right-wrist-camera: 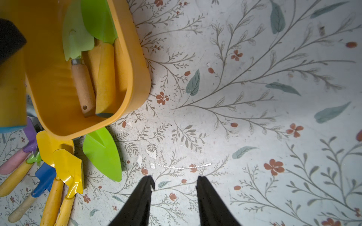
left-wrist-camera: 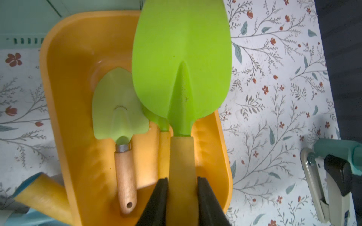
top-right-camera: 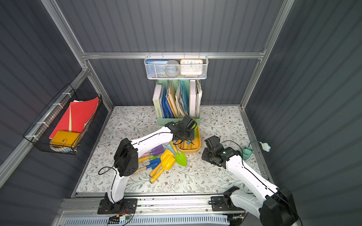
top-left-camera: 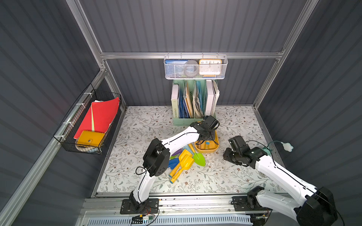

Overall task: Put the shovel into the storage box
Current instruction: Place the shovel in the storage box.

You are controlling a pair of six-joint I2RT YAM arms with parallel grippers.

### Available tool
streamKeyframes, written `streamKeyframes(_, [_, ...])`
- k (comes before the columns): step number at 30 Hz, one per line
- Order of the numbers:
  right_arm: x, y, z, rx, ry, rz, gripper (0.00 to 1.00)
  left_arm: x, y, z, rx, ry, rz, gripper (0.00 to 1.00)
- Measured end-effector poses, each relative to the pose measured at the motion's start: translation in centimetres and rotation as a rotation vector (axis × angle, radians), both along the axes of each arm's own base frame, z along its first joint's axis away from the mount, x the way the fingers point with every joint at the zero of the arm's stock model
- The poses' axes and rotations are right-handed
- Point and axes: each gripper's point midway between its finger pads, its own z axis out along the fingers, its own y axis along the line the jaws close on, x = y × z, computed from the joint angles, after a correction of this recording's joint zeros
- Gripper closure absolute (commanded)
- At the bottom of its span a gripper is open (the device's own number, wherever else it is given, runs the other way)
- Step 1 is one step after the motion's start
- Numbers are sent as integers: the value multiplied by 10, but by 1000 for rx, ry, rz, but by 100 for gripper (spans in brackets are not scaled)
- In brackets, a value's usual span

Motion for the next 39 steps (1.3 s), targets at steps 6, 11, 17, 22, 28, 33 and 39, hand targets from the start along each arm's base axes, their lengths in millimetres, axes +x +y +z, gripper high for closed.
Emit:
streamKeyframes(6, [2,-2,1,-4,-5,-10,57,10,-8,-24,-18,19,48,95])
streamKeyframes(11, [4,-5,2,-9,-9,-19,57,13,-12,-43,-31,44,86,94])
streamKeyframes(17, [5,-9,2,-11,-9,-28,57,16,-16,-50,-58,54,120,94])
streamKeyframes(22, [6,-10,2,-11,-9,-35,57,16,-19,-60,-70,72,142,94])
streamKeyframes(28, [7,-10,4,-11,-15,-35,57,17,-22,-67,-88,86,163,93])
streamKeyframes(33, [7,-11,4,-11,-15,-37,57,17,-26,-67,-110,95,170,85])
streamKeyframes(39, [8,-12,4,-12,-15,-37,57,17,-27,-72,-110,96,169,72])
